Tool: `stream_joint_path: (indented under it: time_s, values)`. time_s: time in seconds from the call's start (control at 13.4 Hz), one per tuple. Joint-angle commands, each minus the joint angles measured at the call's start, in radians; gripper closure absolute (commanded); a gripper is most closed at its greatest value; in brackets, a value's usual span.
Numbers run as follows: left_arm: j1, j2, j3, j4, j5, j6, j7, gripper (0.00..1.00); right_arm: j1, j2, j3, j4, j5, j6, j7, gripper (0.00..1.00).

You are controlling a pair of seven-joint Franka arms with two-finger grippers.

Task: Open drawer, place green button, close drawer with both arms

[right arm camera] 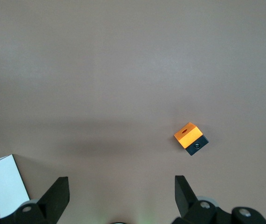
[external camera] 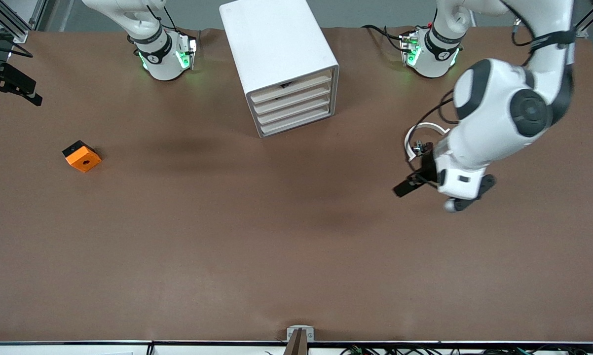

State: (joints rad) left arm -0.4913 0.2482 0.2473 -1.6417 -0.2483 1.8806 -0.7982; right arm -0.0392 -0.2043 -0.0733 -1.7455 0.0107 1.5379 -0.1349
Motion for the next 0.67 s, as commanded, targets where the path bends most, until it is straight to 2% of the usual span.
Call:
stream_joint_path:
  time_s: [0.0,0.22,0.6]
  values:
    - [0.092,-0.059,-0.014,-0.03,0.047,-0.069,-0.012,0.0,-0.008,-0.043,0.003,-0.043,-0.009,0.016,-0.022,0.0]
    - [0.175,-0.073,-0.017,-0.029,0.04,-0.148,-0.012,0.0,-0.01,-0.041,0.003,-0.042,-0.006,0.014,-0.022,0.0]
    - [0.234,-0.072,-0.017,-0.023,0.012,-0.159,-0.006,0.0,-0.008,-0.04,0.003,-0.034,-0.005,0.014,-0.02,0.0]
